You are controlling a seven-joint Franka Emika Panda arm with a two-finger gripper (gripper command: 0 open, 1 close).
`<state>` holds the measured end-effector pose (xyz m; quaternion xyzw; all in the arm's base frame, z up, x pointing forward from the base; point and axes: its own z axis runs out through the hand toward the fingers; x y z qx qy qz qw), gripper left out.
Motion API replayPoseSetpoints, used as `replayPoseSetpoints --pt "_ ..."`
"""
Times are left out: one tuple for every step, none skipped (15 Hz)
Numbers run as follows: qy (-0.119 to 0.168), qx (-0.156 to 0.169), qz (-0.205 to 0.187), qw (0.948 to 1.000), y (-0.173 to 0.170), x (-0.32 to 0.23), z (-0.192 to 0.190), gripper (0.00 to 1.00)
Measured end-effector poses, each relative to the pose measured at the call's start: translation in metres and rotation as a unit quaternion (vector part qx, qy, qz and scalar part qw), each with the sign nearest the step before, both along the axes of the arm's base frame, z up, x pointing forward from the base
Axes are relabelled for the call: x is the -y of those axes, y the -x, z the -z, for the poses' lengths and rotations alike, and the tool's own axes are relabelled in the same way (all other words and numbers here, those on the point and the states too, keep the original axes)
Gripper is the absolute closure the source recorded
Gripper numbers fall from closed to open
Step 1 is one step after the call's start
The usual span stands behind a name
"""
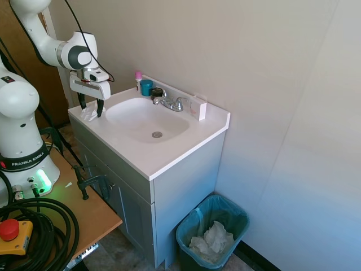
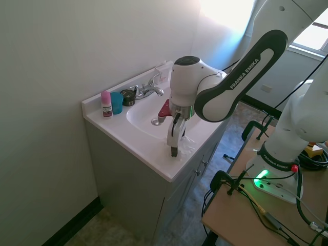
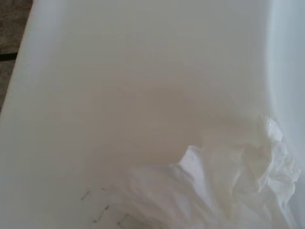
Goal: Throw the tissue in the trash bin
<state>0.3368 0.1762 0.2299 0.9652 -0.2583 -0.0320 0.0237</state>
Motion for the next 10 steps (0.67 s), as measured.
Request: replayPoseSetpoints --pt "0.002 0.000 0.004 1.0000 0.0003 -0.0001 0.0009 1.00" --pt "0.003 -0.001 0.008 1.0000 0.0006 0.0000 0.0015 1.00" --pt "0.003 -0.002 0.011 0.9999 0.0006 0.0002 0.0016 1.00" --pt "0.003 -0.002 0.014 0.9999 0.0005 0.0003 0.0017 1.00" --pt "0.003 -0.002 0.015 0.9999 0.0004 0.0006 0.0017 1.00" --pt "0.003 -0.002 0.018 0.9998 0.0000 0.0014 0.0018 1.00" --pt "0.004 -0.002 0.021 0.9998 0.0000 0.0015 0.0018 1.00" --pt "0.004 -0.002 0.024 0.9997 0.0000 0.0015 0.0018 1.00" --pt "0.004 -0.002 0.026 0.9996 0.0000 0.0015 0.0018 1.00" --pt "0.004 -0.002 0.027 0.9996 -0.0001 0.0016 0.0018 1.00"
